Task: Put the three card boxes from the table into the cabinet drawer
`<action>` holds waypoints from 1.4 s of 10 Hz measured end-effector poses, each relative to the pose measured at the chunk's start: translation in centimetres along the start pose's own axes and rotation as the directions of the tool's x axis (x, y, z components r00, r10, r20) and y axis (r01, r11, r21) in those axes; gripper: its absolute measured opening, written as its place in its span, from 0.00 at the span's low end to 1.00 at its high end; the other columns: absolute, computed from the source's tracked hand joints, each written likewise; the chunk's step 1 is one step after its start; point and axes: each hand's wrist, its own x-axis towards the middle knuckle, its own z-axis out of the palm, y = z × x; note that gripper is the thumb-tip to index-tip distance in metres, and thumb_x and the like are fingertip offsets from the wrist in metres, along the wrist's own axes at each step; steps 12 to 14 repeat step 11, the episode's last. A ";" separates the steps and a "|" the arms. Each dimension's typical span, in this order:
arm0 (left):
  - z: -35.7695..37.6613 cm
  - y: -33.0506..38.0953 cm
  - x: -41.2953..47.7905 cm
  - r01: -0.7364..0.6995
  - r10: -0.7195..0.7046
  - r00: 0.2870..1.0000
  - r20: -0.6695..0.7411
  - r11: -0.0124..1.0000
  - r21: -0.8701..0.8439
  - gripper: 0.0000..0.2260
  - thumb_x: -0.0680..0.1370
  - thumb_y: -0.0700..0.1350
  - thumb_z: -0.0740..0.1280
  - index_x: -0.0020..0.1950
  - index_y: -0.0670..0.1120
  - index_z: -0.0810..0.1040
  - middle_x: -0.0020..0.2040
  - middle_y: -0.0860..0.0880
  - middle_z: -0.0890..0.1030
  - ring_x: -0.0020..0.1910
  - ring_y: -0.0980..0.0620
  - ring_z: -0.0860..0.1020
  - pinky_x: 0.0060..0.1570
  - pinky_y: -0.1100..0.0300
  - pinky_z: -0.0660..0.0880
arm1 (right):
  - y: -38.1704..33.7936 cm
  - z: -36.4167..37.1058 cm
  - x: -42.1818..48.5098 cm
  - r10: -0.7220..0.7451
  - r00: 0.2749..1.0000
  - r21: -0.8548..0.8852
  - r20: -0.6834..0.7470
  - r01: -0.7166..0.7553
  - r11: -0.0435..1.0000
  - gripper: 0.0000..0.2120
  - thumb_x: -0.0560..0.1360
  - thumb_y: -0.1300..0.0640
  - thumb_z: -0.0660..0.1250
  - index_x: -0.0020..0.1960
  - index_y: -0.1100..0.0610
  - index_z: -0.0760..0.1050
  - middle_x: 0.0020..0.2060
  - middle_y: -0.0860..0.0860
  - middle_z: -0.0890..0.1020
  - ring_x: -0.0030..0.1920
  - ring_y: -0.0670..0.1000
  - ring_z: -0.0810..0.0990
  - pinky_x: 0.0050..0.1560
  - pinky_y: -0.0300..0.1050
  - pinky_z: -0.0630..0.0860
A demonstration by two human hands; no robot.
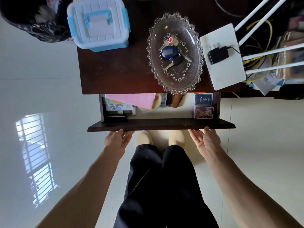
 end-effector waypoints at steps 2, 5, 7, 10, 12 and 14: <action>2.1 2.7 0.3 -0.054 0.054 0.998 0.024 0.999 -0.007 0.11 0.82 0.37 0.61 0.63 0.37 0.73 0.52 0.34 0.84 0.43 0.43 0.86 0.41 0.55 0.84 | -1.7 2.8 -0.3 -0.071 0.995 0.022 0.069 0.070 0.997 0.20 0.85 0.60 0.58 0.77 0.54 0.67 0.64 0.66 0.78 0.45 0.59 0.85 0.47 0.55 0.86; 5.8 6.5 -0.5 -0.178 0.177 0.983 0.054 0.984 0.021 0.07 0.81 0.35 0.60 0.55 0.37 0.77 0.46 0.36 0.85 0.45 0.41 0.86 0.51 0.50 0.83 | -5.0 6.5 -1.1 -0.063 0.979 0.070 0.194 0.050 0.996 0.15 0.85 0.56 0.57 0.70 0.58 0.70 0.58 0.68 0.80 0.54 0.65 0.85 0.56 0.59 0.83; 7.6 7.6 -1.2 -0.262 0.263 0.962 0.079 0.965 -0.013 0.06 0.77 0.30 0.62 0.42 0.36 0.77 0.43 0.36 0.83 0.44 0.43 0.85 0.54 0.50 0.82 | -6.1 8.7 -1.1 -0.072 0.973 0.115 0.218 0.048 0.992 0.14 0.85 0.58 0.54 0.67 0.60 0.69 0.54 0.68 0.81 0.47 0.63 0.87 0.52 0.56 0.85; 7.3 8.0 -1.9 -0.280 0.276 0.943 0.184 0.960 -0.005 0.07 0.78 0.32 0.64 0.51 0.40 0.80 0.49 0.41 0.86 0.47 0.46 0.86 0.54 0.52 0.81 | -7.0 8.3 -2.9 -0.099 0.967 -0.025 0.235 0.108 0.994 0.07 0.83 0.57 0.58 0.51 0.55 0.74 0.55 0.59 0.85 0.44 0.55 0.89 0.44 0.46 0.83; 5.6 6.0 -2.4 -0.214 0.202 0.957 0.209 0.976 0.038 0.08 0.81 0.42 0.62 0.58 0.44 0.78 0.53 0.42 0.85 0.51 0.44 0.85 0.52 0.52 0.81 | -6.7 6.6 -4.4 -0.165 0.945 -0.154 0.281 0.214 0.965 0.12 0.82 0.54 0.63 0.64 0.54 0.77 0.57 0.56 0.85 0.52 0.52 0.88 0.47 0.45 0.81; 5.6 6.0 -2.4 -0.214 0.202 0.957 0.209 0.976 0.038 0.08 0.81 0.42 0.62 0.58 0.44 0.78 0.53 0.42 0.85 0.51 0.44 0.85 0.52 0.52 0.81 | -6.7 6.6 -4.4 -0.165 0.945 -0.154 0.281 0.214 0.965 0.12 0.82 0.54 0.63 0.64 0.54 0.77 0.57 0.56 0.85 0.52 0.52 0.88 0.47 0.45 0.81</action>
